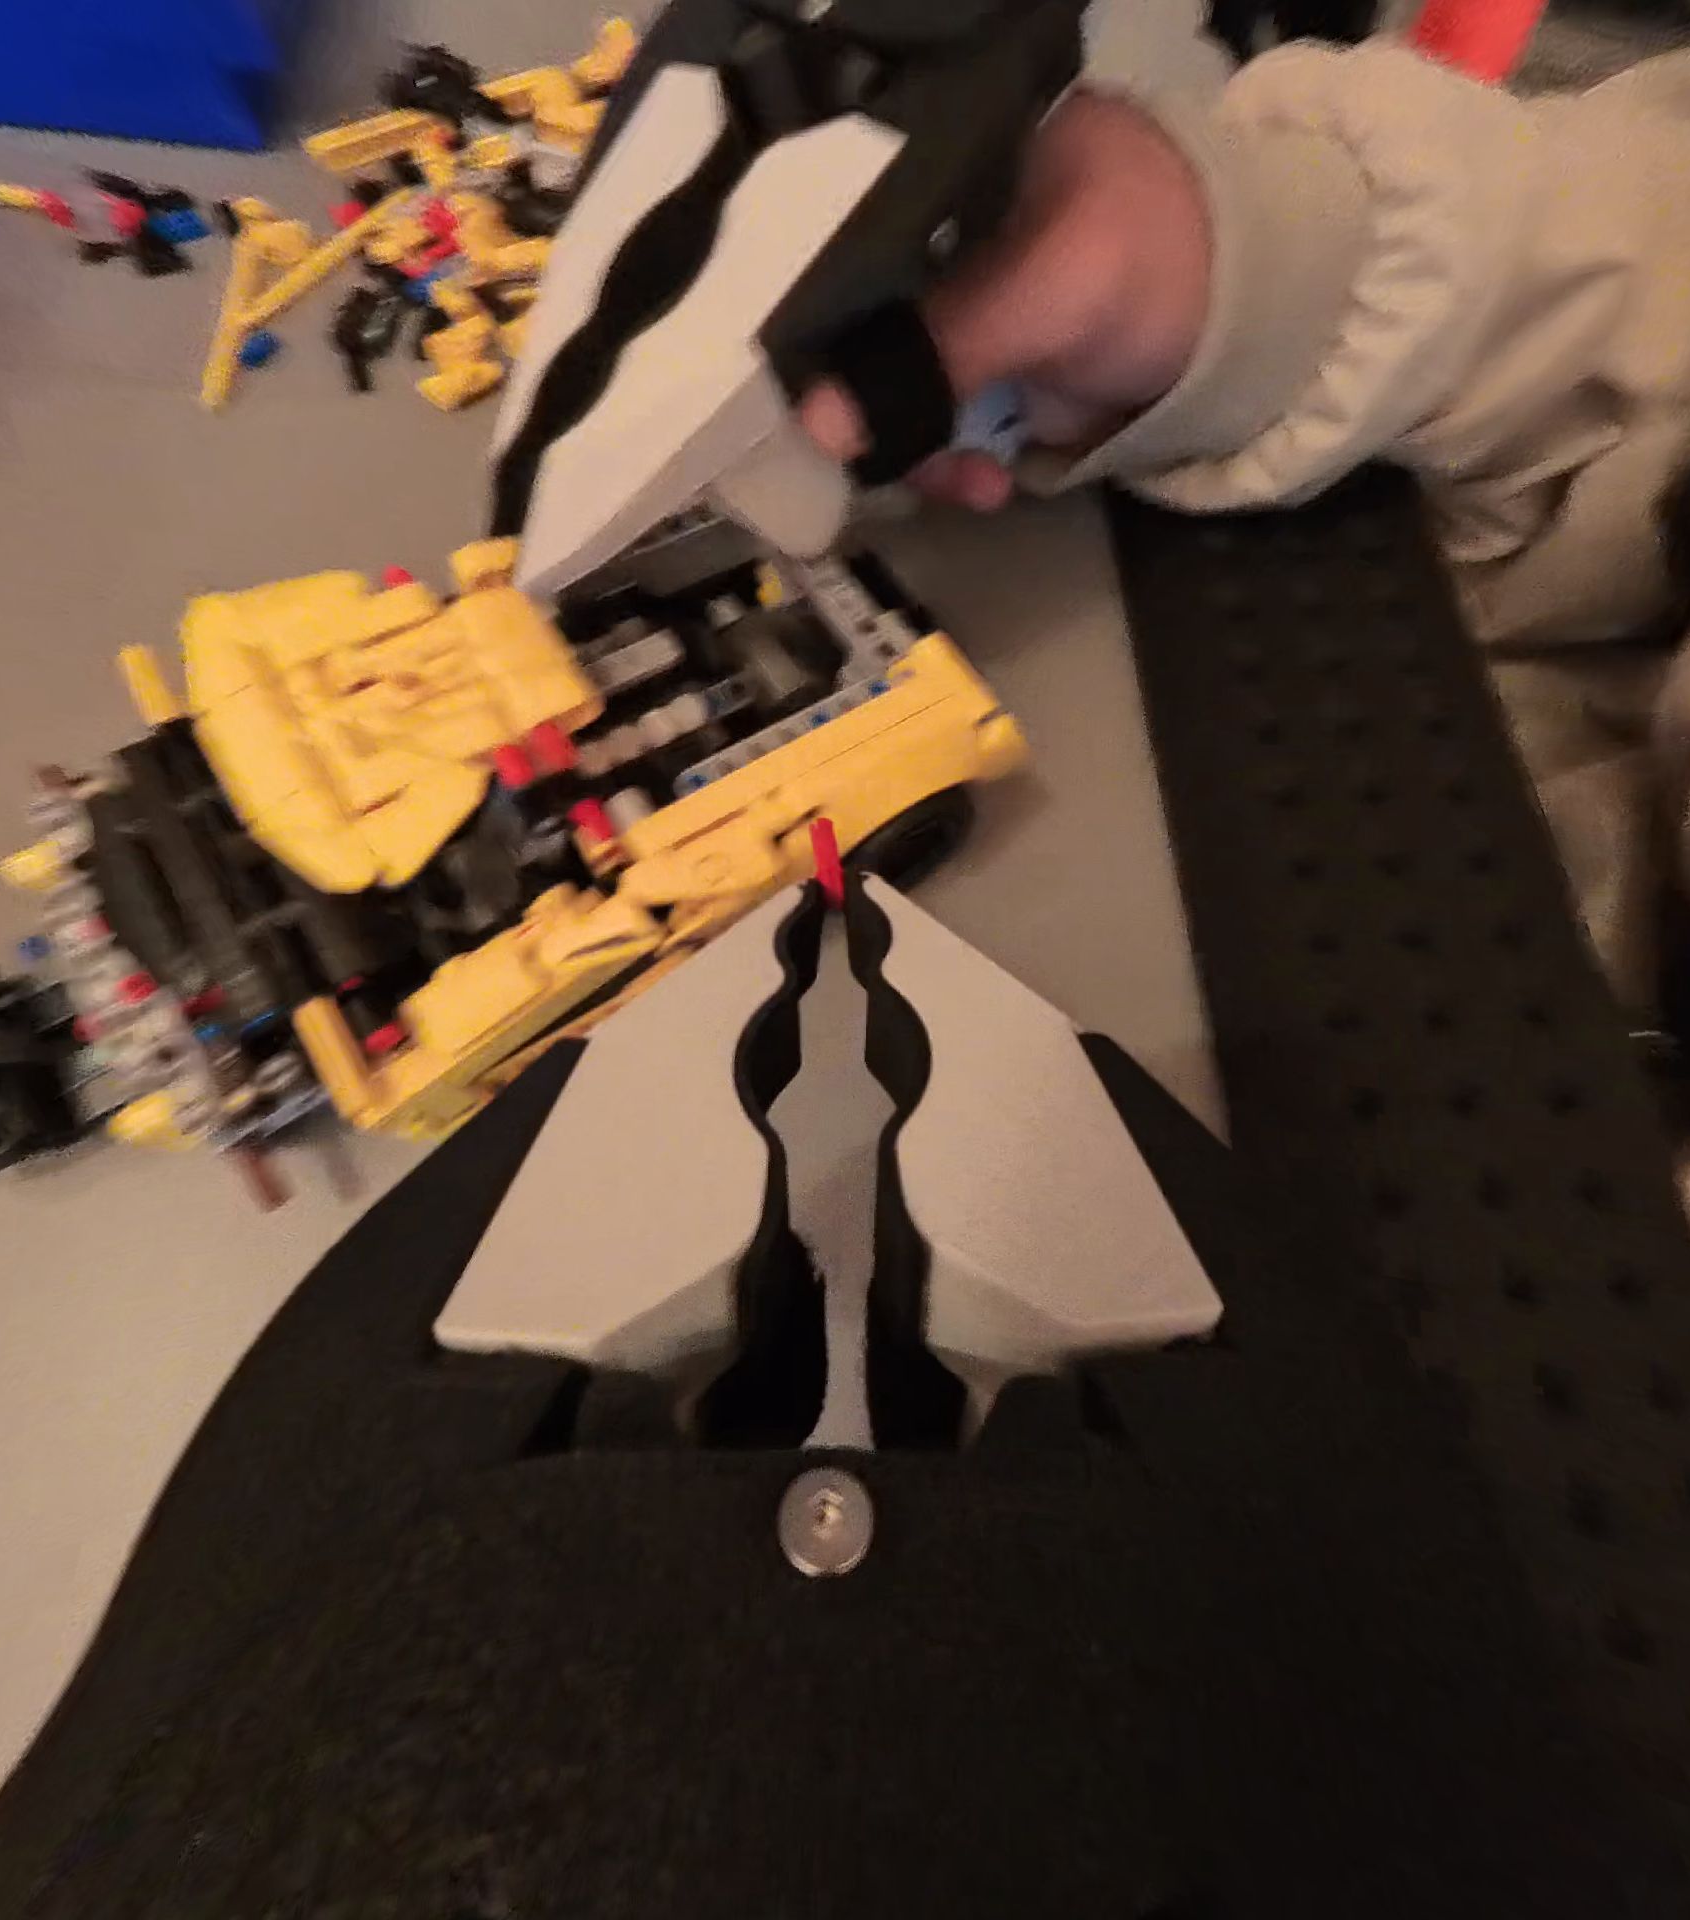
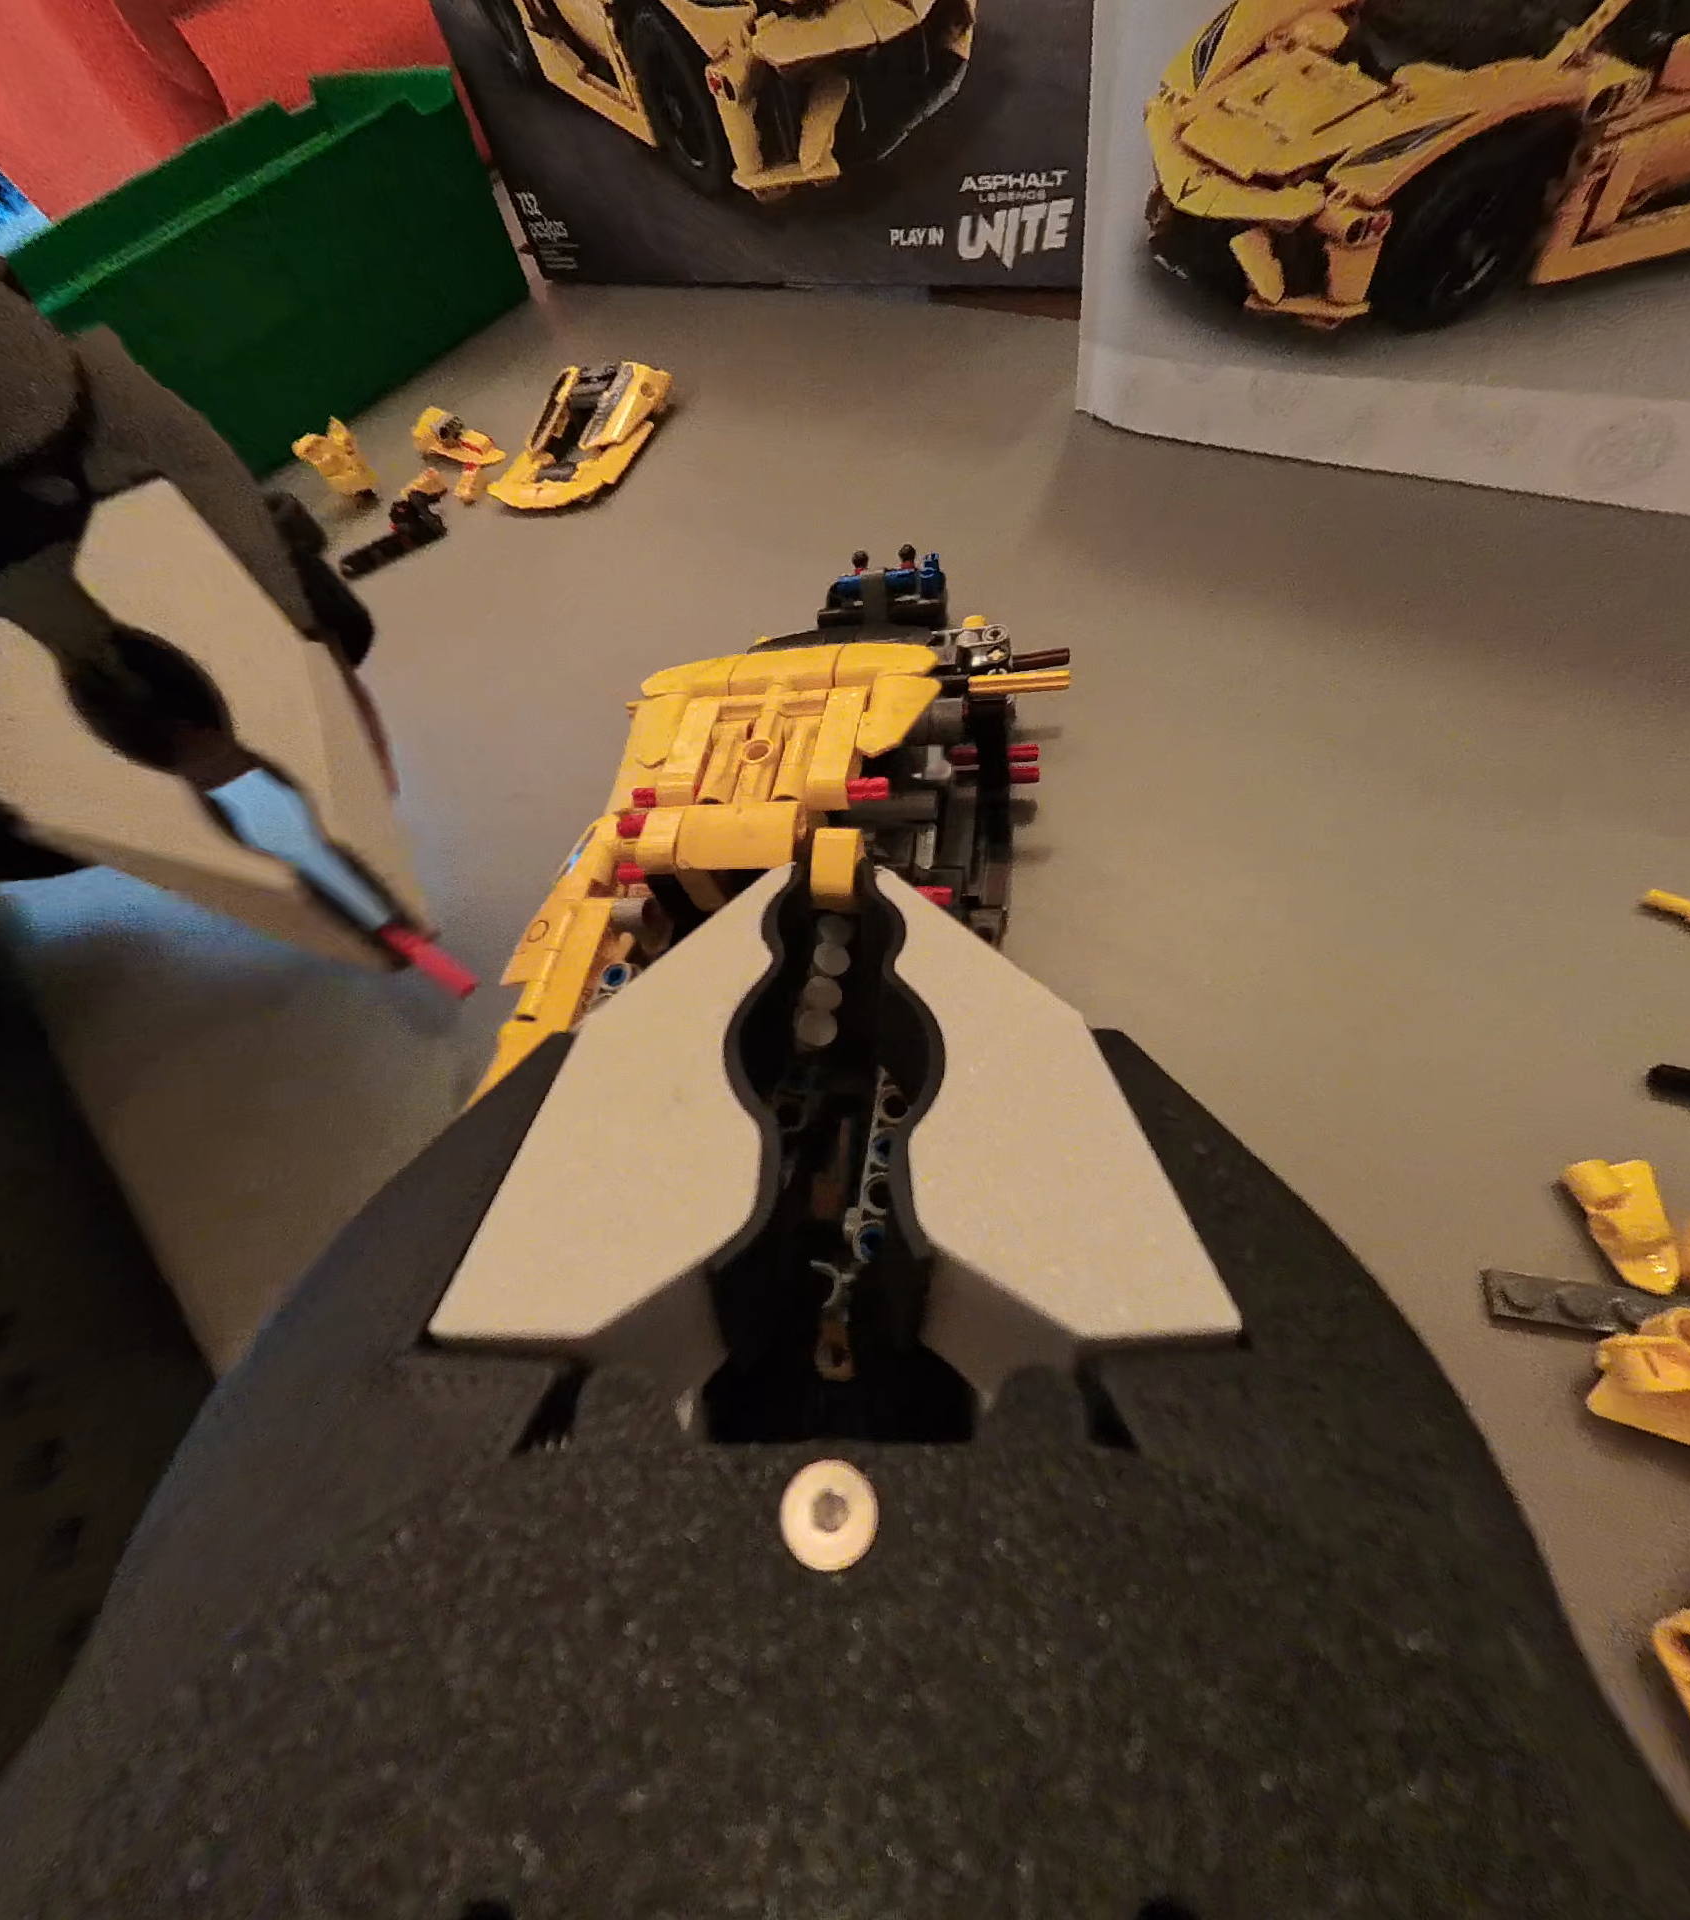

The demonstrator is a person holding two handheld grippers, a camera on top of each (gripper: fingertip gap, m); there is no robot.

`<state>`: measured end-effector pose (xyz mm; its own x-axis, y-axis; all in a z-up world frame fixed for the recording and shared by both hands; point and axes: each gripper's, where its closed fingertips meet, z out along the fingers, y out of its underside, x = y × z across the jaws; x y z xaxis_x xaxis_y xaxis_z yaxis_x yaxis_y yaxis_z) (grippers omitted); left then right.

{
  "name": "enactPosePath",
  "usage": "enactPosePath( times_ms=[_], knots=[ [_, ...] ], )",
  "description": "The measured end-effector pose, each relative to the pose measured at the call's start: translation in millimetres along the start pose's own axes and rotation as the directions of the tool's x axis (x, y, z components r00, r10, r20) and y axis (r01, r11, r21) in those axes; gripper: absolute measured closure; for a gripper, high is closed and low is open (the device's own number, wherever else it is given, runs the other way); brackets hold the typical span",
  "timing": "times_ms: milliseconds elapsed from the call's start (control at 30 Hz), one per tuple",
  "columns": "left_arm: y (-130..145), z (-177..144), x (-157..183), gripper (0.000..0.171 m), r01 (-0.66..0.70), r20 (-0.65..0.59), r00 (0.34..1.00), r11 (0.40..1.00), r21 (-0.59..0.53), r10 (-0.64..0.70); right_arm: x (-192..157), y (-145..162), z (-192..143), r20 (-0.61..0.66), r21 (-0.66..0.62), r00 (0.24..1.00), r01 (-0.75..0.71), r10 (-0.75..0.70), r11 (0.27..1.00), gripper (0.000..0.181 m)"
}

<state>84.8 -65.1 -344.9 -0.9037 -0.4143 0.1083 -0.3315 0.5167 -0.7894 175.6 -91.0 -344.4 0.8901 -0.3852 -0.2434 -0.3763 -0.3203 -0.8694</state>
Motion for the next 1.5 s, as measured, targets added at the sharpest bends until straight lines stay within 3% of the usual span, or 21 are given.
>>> enactPosePath(
  times_ms=[100,233,300,400,433,467,533,633,700,767,833,1100,1167,1333,1433,1467,1500],
  knots=[
    [27,-4,-17,0.168,0.017,0.053,0.999,0.995,-0.096,-0.012,1,2,-1,0.056,-0.003,0.994,-0.091,0.091,0.996,0.174],
    [28,-1,-17,0.169,0.038,0.013,0.999,0.998,-0.056,-0.037,0,-4,-5,0.098,0.027,0.985,-0.146,0.142,0.989,0.179],
    [4,-9,-16,0.168,0.026,0.019,0.999,0.998,0.056,-0.027,1,-11,-9,0.103,0.069,0.986,-0.138,0.130,0.988,0.176],
    [-47,-30,-20,0.168,0.032,0.066,0.996,0.950,0.311,-0.055,-9,-26,-19,0.158,0.168,0.987,-0.050,0.023,0.985,0.154],
    [-58,-34,-17,0.168,0.008,0.072,0.997,0.932,0.363,-0.036,-20,-31,-26,0.208,0.209,0.978,-0.012,-0.032,0.978,0.160],
    [-65,-37,-15,0.168,-0.031,0.099,0.995,0.919,0.392,-0.009,-31,-32,-31,0.266,0.225,0.963,-0.009,-0.053,0.974,0.168],
    [-70,-38,-10,0.168,-0.097,0.126,0.991,0.910,0.404,0.049,-58,-42,-44,0.463,0.270,0.886,-0.137,-0.004,0.953,0.162],
    [-76,-38,-2,0.168,-0.250,0.213,0.962,0.863,0.438,0.171,-71,-47,-54,0.664,0.159,0.732,-0.336,0.152,0.928,0.148],
    [-79,-33,4,0.168,-0.368,0.287,0.921,0.828,0.423,0.263,-78,-48,-55,0.718,0.102,0.668,-0.377,0.194,0.920,0.146],
    [-79,-24,11,0.168,-0.435,0.315,0.891,0.812,0.390,0.326,-82,-45,-53,0.713,0.098,0.679,-0.343,0.174,0.934,0.150],
    [-77,-17,12,0.168,-0.457,0.328,0.877,0.821,0.341,0.351,-88,-43,-57,0.733,0.099,0.665,-0.316,0.146,0.944,0.170],
    [-74,-16,11,0.169,-0.443,0.316,0.884,0.831,0.336,0.343,-87,-32,-47,0.696,0.063,0.700,-0.283,0.162,0.957,0.163],
    [-74,-15,12,0.168,-0.430,0.305,0.892,0.835,0.343,0.334,-90,-33,-50,0.712,0.061,0.685,-0.277,0.153,0.959,0.176],
    [-70,-12,11,0.169,-0.414,0.292,0.899,0.852,0.322,0.326,-88,-27,-47,0.692,0.025,0.702,-0.258,0.169,0.966,0.178],
    [-60,-10,-9,0.166,-0.359,0.360,0.898,0.896,0.262,0.254,-45,-38,-51,0.530,0.124,0.836,-0.240,0.141,0.963,0.178],
    [-56,-11,-20,0.163,-0.317,0.380,0.901,0.917,0.244,0.210,-5,-44,-55,0.386,0.180,0.901,-0.285,0.199,0.942,0.178],
    [-50,-10,-30,0.161,-0.255,0.383,0.911,0.940,0.229,0.154,45,-39,-63,0.158,0.221,0.955,-0.283,0.252,0.933,0.179]
  ],
)
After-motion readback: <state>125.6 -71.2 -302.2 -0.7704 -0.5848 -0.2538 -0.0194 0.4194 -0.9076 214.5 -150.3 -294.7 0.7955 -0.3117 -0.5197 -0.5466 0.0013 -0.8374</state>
